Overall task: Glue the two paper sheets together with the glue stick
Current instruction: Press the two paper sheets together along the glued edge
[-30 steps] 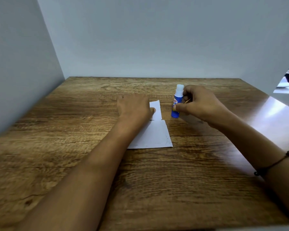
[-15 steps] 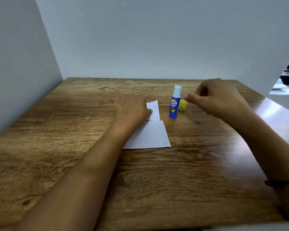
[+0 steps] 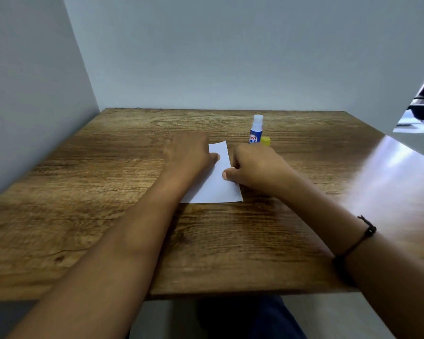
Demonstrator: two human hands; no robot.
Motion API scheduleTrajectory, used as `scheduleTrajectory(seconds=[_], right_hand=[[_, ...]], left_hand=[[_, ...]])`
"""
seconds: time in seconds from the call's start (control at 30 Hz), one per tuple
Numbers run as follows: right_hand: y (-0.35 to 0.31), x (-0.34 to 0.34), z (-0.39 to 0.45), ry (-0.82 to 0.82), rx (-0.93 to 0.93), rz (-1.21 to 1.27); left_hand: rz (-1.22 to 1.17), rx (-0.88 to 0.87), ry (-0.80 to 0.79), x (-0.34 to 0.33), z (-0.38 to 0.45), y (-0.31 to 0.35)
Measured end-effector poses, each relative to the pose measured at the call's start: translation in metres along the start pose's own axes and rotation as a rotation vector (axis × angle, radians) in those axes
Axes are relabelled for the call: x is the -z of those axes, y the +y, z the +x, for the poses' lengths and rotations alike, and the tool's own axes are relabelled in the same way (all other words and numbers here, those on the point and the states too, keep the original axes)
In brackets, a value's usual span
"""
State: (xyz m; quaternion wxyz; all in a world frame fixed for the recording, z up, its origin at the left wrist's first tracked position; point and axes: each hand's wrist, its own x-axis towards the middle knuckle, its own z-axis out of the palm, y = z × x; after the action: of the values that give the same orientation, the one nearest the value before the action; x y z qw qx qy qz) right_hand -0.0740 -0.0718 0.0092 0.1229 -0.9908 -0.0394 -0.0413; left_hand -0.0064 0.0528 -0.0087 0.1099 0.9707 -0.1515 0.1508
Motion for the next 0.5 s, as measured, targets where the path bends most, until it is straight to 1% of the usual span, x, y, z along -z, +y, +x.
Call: scheduleTrajectory(seconds=[0.17, 0.27, 0.4, 0.5], right_hand=[[-0.004, 0.008, -0.002, -0.084, 0.0, 0.102], [-0.002, 0.013, -0.011, -0.076, -0.021, 0.155], [0.021, 0.031, -0.038, -0.064, -0.106, 0.405], [0.045, 0.048, -0.055, 0.01, -0.133, 0.563]], left_hand=[[-0.004, 0.025, -0.007, 0.006, -0.01, 0.001], [0.0, 0.021, 0.001, 0.01, -0.017, 0.003], [0.042, 0.011, 0.004, 0.019, -0.034, 0.003], [0.02, 0.006, -0.028, 0.025, -0.047, 0.002]])
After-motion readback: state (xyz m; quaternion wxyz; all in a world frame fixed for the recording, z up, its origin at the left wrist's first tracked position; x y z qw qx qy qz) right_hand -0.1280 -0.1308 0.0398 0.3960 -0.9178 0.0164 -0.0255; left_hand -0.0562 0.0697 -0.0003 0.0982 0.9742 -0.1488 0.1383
